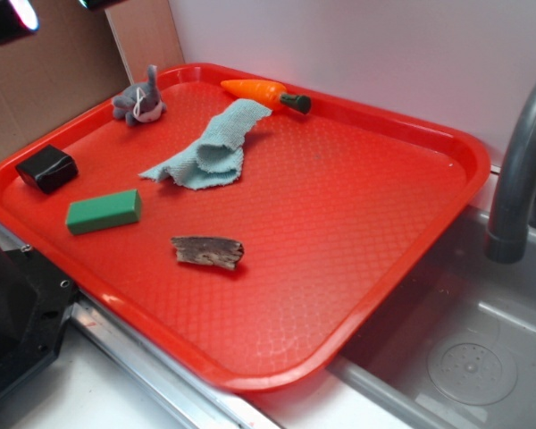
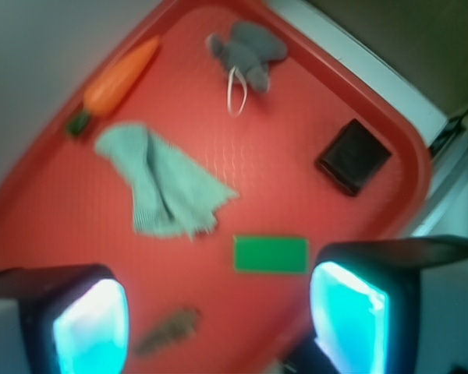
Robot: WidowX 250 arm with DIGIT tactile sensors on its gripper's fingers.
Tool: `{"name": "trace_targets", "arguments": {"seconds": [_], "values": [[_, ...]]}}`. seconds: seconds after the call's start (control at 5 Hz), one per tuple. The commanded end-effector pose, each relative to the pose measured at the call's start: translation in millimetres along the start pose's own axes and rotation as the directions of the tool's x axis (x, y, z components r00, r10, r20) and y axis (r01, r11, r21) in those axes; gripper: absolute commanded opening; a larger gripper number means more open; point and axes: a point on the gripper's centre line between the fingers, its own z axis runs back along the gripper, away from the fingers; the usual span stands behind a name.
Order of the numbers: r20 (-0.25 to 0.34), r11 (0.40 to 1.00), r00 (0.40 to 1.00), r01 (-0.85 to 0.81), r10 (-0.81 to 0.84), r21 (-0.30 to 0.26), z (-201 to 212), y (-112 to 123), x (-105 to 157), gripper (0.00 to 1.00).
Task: Grab the gray animal.
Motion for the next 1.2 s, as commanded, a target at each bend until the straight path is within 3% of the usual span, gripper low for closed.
{"name": "trace_targets", "arguments": {"seconds": [0.0,0.2,0.4,0.8,1.0], "values": [[0.189,0.969,0.951,-0.244,0.244,-0.027,-33,7,45,1.00],[0.231,0.943,0.916,-0.330,0.329,-0.036,-58,7,70,1.00],[0.285,0.918,0.879,-0.396,0.382,-0.010,-86,5,99,1.00],[0.348,0.877,0.833,-0.476,0.429,0.059,-124,11,125,1.00],[0.348,0.869,0.836,-0.484,0.424,0.105,-135,18,126,1.00]]}}
